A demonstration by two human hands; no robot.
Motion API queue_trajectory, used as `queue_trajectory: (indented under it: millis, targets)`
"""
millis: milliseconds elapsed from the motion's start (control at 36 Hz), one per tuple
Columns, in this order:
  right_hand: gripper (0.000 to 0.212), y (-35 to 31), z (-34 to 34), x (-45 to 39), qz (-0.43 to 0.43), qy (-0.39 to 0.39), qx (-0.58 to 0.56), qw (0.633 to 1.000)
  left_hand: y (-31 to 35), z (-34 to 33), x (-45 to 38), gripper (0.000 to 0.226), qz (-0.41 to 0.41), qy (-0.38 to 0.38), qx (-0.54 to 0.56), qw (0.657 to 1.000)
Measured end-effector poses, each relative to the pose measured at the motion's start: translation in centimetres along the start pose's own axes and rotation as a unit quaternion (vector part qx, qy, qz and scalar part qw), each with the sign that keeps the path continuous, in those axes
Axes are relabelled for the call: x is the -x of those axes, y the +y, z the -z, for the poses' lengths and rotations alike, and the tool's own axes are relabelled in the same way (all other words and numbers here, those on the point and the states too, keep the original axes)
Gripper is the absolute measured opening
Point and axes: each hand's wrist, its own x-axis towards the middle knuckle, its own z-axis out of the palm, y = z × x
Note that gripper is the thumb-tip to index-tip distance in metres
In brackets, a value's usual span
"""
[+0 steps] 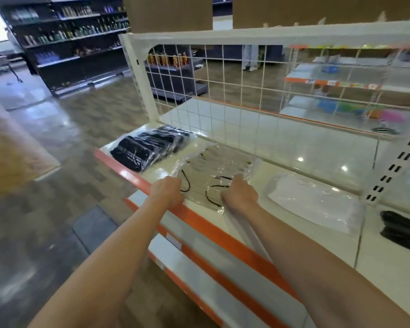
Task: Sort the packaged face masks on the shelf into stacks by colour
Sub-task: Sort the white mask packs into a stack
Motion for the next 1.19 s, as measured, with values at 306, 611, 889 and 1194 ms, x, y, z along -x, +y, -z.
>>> queue_trajectory:
  millis: [306,611,889,1194]
  targets:
    - [0.04,6.5,7.0,3.5,0.122,-0.008,0.247,0.961,9.1,0.9,1.5,0.018,-0.093,0.031,-0.01,0.995]
    - [0.038,19.0,15.8,10.1,0.041,0.03,0.224,0.973,23.2,1.5,4.9,0.037,-0.222,0.061,-0.006,0.973]
    - [0.034,32.1,23.8,18.4,-0.097,0.089,0.186,0.974,39.0,0.8,11.5,0.028,-0.342,0.052,0.041,0.937]
    - [0.038,45.8,30.5,27.5,-0.224,0.155,0.165,0.948,52.9,0.1,19.2,0.023,-0.451,0.049,0.072,0.888]
